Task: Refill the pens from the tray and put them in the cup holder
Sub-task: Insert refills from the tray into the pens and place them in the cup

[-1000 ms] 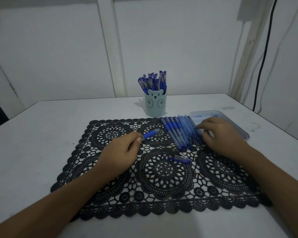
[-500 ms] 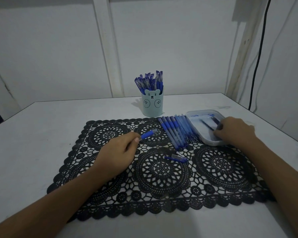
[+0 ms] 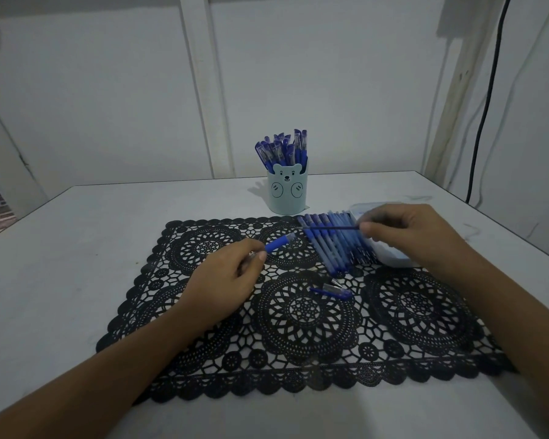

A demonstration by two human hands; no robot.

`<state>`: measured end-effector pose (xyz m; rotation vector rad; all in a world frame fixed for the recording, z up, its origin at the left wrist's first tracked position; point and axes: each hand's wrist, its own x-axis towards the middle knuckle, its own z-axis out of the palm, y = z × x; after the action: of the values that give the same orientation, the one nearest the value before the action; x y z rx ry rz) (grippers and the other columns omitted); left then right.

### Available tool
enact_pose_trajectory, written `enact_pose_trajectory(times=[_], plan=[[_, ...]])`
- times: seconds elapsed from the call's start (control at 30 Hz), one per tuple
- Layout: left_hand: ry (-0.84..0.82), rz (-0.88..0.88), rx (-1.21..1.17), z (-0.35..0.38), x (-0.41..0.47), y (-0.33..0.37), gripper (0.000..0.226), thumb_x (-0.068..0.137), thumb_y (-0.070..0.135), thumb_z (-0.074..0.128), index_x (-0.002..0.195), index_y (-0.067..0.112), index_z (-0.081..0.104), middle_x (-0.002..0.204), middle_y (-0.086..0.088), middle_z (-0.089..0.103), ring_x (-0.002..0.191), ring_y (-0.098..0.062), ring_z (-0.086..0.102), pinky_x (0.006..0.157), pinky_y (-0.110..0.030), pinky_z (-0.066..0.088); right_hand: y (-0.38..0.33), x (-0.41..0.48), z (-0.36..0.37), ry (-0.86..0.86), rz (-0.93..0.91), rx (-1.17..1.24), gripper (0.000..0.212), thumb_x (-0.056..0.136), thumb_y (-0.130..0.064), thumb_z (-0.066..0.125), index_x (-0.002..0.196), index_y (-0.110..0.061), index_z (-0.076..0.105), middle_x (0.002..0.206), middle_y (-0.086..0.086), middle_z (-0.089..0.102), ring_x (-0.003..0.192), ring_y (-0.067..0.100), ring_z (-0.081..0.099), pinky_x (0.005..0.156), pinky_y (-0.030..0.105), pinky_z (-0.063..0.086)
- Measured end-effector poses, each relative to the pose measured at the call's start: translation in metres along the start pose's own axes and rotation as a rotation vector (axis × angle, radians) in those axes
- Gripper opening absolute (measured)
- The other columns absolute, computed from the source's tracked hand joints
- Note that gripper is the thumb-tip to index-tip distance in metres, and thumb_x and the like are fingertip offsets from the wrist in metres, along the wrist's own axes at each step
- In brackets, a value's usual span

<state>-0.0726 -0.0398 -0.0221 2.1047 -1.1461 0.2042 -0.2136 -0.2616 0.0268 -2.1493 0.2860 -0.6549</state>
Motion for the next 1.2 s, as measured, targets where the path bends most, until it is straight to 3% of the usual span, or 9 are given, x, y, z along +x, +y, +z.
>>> enact_pose_trajectory(times=[0.2, 0.43, 0.6, 0.7, 0.83, 0.93, 1.03, 1.1, 1.2], plan=[[0.003, -0.015, -0.007, 0.000, 0.001, 0.000, 0.015, 0.094, 0.028, 0.046, 0.101, 0.026, 0.059, 0.071, 0.002, 0.057, 0.065, -0.010, 0.049, 0.055, -0.024, 0.037, 0.000, -0.002, 0.003, -0.020, -0.026, -0.041, 0.019, 0.083, -0.012, 0.064, 0.073, -0.028, 0.065, 0.076, -0.013, 0.065, 0.065, -0.015, 0.055, 0.063, -0.002, 0.038], [-0.002, -0.013, -0.004, 0.000, 0.000, 0.000, 0.015, 0.094, 0.028, 0.046, 0.101, 0.026, 0.059, 0.069, 0.004, 0.056, 0.063, -0.010, 0.049, 0.054, -0.023, 0.037, -0.001, -0.003, 0.005, 0.009, -0.030, -0.012, 0.020, 0.085, -0.009, 0.062, 0.073, -0.025, 0.064, 0.071, -0.010, 0.062, 0.059, -0.011, 0.054, 0.059, 0.000, 0.039], [-0.003, -0.007, 0.001, 0.000, 0.001, -0.001, 0.016, 0.094, 0.027, 0.046, 0.102, 0.025, 0.060, 0.069, 0.004, 0.056, 0.065, -0.010, 0.049, 0.053, -0.021, 0.036, 0.004, 0.000, 0.008, 0.051, 0.129, 0.280, 0.020, 0.089, -0.010, 0.055, 0.099, -0.020, 0.068, 0.072, -0.009, 0.063, 0.067, 0.001, 0.054, 0.063, 0.015, 0.044], [-0.006, 0.006, 0.004, 0.000, 0.001, -0.001, 0.015, 0.094, 0.027, 0.046, 0.101, 0.024, 0.060, 0.068, 0.004, 0.056, 0.064, -0.011, 0.049, 0.053, -0.022, 0.036, 0.008, 0.000, 0.017, -0.007, 0.244, 0.403, 0.020, 0.092, -0.013, 0.051, 0.094, -0.022, 0.069, 0.074, -0.004, 0.058, 0.073, 0.008, 0.052, 0.065, 0.022, 0.044], [-0.012, 0.027, 0.006, 0.000, 0.000, -0.002, 0.012, 0.094, 0.026, 0.047, 0.098, 0.029, 0.058, 0.068, 0.004, 0.055, 0.066, -0.010, 0.049, 0.052, -0.020, 0.035, 0.004, -0.004, 0.030, -0.017, 0.271, 0.258, 0.025, 0.097, -0.022, 0.042, 0.086, -0.019, 0.064, 0.066, 0.000, 0.041, 0.064, 0.013, 0.042, 0.062, 0.027, 0.042], [-0.027, 0.055, 0.008, 0.001, 0.000, -0.003, 0.010, 0.094, 0.030, 0.045, 0.094, 0.034, 0.054, 0.069, 0.005, 0.056, 0.066, -0.009, 0.049, 0.052, -0.018, 0.035, -0.003, -0.009, 0.035, 0.027, 0.238, 0.280, 0.024, 0.095, -0.023, 0.046, 0.081, -0.020, 0.065, 0.068, -0.010, 0.052, 0.065, 0.003, 0.047, 0.065, 0.022, 0.039], [-0.055, 0.072, 0.005, 0.001, 0.000, -0.002, 0.011, 0.094, 0.032, 0.044, 0.095, 0.032, 0.055, 0.068, 0.005, 0.055, 0.064, -0.007, 0.048, 0.051, -0.015, 0.033, -0.007, -0.012, 0.037, 0.058, 0.172, 0.326, 0.018, 0.092, -0.021, 0.050, 0.087, -0.019, 0.066, 0.063, -0.020, 0.060, 0.053, -0.013, 0.050, 0.060, 0.012, 0.036], [-0.065, 0.081, 0.008, 0.001, 0.000, -0.003, 0.015, 0.089, 0.038, 0.039, 0.094, 0.035, 0.053, 0.068, 0.005, 0.055, 0.064, -0.008, 0.048, 0.051, -0.016, 0.033, -0.006, -0.012, 0.038, 0.065, 0.165, 0.358, 0.015, 0.092, -0.020, 0.051, 0.091, -0.016, 0.065, 0.053, -0.022, 0.057, 0.053, -0.010, 0.050, 0.057, 0.011, 0.037], [-0.079, 0.093, -0.002, 0.002, 0.000, -0.003, 0.018, 0.087, 0.040, 0.038, 0.094, 0.036, 0.054, 0.068, 0.005, 0.056, 0.061, -0.008, 0.048, 0.051, -0.018, 0.034, -0.007, -0.014, 0.044, 0.047, 0.183, 0.463, 0.013, 0.091, -0.015, 0.050, 0.089, -0.012, 0.062, 0.062, -0.009, 0.060, 0.060, 0.004, 0.054, 0.053, 0.017, 0.044]])
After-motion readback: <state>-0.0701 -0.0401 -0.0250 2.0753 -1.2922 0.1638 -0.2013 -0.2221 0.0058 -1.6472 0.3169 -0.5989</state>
